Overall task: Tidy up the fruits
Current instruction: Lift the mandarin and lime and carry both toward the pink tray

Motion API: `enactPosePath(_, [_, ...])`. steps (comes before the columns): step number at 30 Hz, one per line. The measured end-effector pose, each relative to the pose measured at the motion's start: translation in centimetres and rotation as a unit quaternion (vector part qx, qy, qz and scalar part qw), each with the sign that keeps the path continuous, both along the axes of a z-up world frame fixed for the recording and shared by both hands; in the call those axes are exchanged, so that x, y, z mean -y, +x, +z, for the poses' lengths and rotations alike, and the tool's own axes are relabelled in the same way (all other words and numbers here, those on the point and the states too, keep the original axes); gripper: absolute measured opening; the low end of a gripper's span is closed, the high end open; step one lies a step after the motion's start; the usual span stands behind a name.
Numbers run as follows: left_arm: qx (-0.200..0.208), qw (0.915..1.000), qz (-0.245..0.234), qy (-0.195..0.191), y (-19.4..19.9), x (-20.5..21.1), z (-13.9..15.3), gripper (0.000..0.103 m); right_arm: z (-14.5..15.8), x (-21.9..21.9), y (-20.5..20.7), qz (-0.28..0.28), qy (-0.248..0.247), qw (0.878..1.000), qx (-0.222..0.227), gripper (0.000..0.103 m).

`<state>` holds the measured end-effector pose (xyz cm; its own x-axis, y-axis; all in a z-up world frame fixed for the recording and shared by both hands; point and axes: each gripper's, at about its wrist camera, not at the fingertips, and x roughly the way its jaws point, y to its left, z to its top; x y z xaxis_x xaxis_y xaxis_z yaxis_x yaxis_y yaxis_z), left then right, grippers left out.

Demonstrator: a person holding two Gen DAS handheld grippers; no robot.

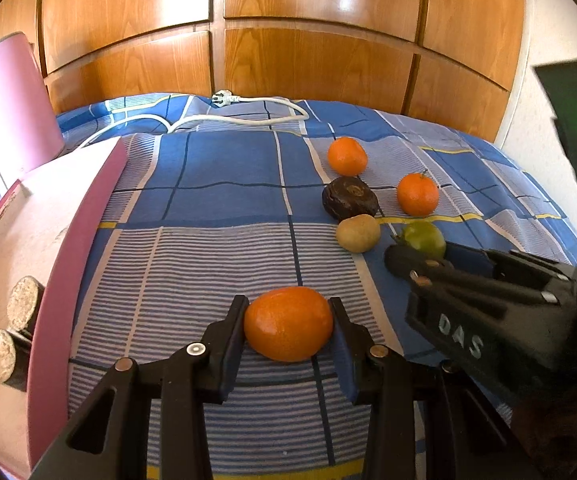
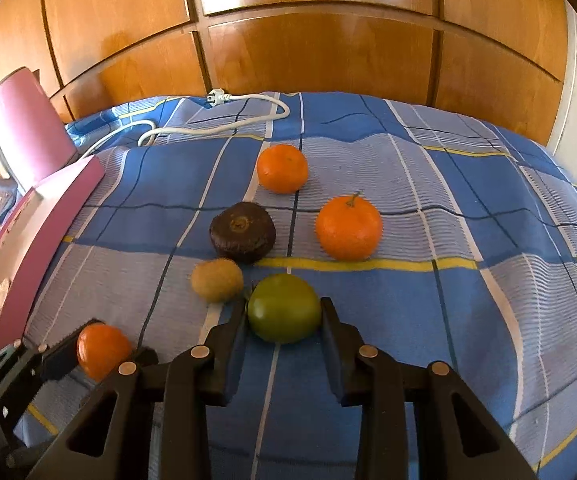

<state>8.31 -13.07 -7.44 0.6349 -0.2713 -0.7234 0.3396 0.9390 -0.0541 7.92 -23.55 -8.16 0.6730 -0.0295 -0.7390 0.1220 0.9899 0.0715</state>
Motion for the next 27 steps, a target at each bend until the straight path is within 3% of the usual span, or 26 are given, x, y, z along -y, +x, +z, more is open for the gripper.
enactPosePath(5, [0.005,0.9998,-0.008,0.018,-1.3,0.0,0.2,0.039,0.1,-0.1,-2.4,-0.002,0.001,1.0,0.003,0.034])
enactPosePath(14, [-0.012,0.9999,0.01,-0.006,-2.6,-1.8,1.0,0.039,0.3,-0.3,-5.2,0.001,-0.005,1.0,-0.004,0.034])
enactPosePath(27, [0.035,0.999,0.025,-0.013,-5.3,-4.3,4.8,0.039,2.3,-2.1,-6.7,0.022,0.009,1.0,0.014,0.034])
